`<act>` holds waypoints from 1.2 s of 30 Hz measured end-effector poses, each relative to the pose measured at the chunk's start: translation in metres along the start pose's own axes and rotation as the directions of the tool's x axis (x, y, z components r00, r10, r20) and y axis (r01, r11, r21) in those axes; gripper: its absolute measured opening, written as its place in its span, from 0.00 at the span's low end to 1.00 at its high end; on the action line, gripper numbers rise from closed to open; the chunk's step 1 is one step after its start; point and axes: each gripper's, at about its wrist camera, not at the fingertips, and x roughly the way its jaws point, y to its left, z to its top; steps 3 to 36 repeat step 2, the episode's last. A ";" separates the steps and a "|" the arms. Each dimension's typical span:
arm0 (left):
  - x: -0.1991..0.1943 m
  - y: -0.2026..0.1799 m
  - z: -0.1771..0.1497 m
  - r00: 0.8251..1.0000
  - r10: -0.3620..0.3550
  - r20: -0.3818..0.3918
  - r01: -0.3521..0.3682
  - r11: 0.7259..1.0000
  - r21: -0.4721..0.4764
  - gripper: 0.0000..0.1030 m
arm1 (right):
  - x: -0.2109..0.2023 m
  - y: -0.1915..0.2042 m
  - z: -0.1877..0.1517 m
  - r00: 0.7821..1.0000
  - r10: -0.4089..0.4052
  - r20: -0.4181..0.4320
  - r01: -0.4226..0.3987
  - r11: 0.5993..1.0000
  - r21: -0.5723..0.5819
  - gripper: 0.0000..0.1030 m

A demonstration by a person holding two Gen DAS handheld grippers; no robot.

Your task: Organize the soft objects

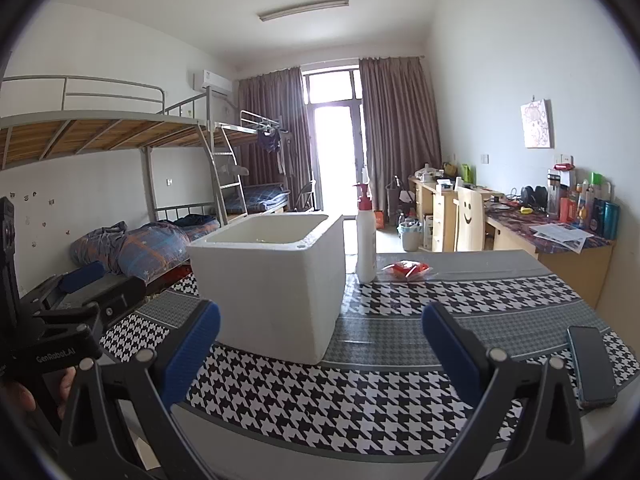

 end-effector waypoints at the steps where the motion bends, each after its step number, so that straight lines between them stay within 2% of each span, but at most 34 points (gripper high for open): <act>1: 0.000 0.000 0.000 1.000 -0.003 0.001 0.003 1.000 -0.001 0.99 | 0.000 0.000 0.000 1.000 0.000 -0.001 0.000 1.000 0.000 0.99; 36: 0.000 0.000 0.000 1.000 -0.005 -0.001 0.005 1.000 0.000 0.99 | 0.001 0.000 0.000 1.000 0.001 -0.003 -0.001 1.000 -0.001 0.99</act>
